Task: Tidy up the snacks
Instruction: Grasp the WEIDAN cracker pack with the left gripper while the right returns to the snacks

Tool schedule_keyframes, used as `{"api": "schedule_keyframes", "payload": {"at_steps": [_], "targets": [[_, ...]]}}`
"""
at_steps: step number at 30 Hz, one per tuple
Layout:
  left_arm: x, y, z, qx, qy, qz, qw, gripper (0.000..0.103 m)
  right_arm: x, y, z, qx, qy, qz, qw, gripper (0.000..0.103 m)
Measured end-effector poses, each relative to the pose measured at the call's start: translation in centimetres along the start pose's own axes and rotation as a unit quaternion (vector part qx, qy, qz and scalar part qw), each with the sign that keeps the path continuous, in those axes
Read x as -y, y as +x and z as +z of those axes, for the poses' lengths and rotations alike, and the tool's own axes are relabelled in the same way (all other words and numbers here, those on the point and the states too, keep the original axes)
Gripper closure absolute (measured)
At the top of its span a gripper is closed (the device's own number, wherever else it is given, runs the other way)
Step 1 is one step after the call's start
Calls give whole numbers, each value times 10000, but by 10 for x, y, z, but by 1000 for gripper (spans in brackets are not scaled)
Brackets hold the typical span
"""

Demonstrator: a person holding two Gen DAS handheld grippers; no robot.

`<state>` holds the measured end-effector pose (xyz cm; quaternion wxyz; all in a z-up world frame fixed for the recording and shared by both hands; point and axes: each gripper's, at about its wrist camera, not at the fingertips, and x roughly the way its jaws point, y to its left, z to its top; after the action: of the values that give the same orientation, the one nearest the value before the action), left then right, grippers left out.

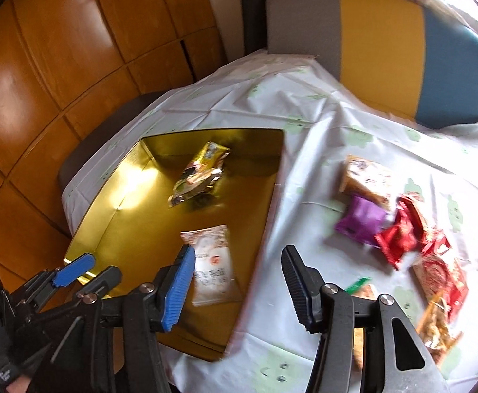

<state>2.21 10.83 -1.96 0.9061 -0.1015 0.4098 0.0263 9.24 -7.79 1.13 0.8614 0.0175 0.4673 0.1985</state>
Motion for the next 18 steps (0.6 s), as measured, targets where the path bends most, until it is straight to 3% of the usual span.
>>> {"api": "schedule_keyframes", "payload": {"at_steps": [8,18], "targets": [[8,-2,-1,-6,128,-24,9999,47,45,-22,-10,80,180,-429,9989,38],[19,-4,-4,-32,306,-64,9995,47,127,-59,-22,61,430,-1276,9909,31]]}}
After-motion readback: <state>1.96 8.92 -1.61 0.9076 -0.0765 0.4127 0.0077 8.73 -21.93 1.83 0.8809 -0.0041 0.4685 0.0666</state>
